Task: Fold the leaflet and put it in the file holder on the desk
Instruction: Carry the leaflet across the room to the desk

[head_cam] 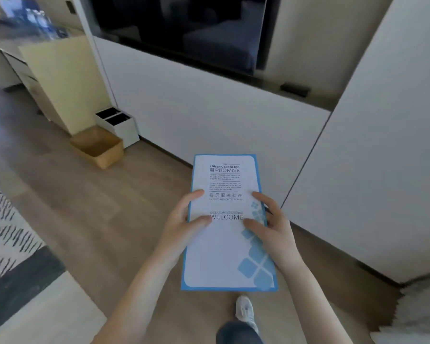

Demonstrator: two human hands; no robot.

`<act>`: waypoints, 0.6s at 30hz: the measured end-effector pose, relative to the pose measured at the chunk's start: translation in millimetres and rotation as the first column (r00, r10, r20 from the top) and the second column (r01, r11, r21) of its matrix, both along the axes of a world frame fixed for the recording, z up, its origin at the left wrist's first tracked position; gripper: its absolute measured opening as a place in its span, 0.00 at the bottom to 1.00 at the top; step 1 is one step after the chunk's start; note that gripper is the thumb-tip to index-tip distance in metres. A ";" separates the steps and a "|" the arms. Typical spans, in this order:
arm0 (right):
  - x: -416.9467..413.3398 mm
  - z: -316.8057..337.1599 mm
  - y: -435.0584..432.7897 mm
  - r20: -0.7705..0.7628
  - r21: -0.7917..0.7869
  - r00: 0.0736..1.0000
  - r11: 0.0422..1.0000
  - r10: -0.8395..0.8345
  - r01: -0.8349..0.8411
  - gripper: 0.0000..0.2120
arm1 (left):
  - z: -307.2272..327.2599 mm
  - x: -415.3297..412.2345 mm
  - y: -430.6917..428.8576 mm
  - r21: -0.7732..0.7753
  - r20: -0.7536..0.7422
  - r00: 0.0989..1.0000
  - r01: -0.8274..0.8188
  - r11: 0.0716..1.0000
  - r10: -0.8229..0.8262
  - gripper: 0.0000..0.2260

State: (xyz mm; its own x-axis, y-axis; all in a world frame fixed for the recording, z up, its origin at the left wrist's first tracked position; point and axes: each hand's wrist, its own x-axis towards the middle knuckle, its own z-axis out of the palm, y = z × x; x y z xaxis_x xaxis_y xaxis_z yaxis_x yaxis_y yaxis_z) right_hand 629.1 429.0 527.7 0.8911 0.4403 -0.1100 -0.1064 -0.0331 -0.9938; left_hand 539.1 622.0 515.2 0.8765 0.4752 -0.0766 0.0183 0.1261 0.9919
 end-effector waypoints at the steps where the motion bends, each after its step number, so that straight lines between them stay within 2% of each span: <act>1: 20.8 -3.4 14.8 -0.008 0.008 0.999 0.999 0.048 -0.048 0.26 | -2.3 11.9 11.2 -0.004 0.000 0.999 -0.041 0.999 0.041 0.24; 9: 171.4 6.4 150.7 0.051 -0.024 0.916 0.917 0.399 -0.398 0.28 | 7.0 100.0 93.0 0.003 0.030 0.912 -0.410 0.912 0.410 0.22; 13: 206.9 10.5 235.0 0.083 -0.050 0.823 0.827 0.562 -0.560 0.28 | 13.0 111.4 136.5 -0.056 0.037 0.783 -0.618 0.784 0.620 0.23; 18: 201.7 -1.8 341.7 0.041 -0.047 0.670 0.671 0.741 -0.740 0.28 | 2.8 89.8 194.3 -0.054 0.005 0.600 -0.798 0.600 0.800 0.23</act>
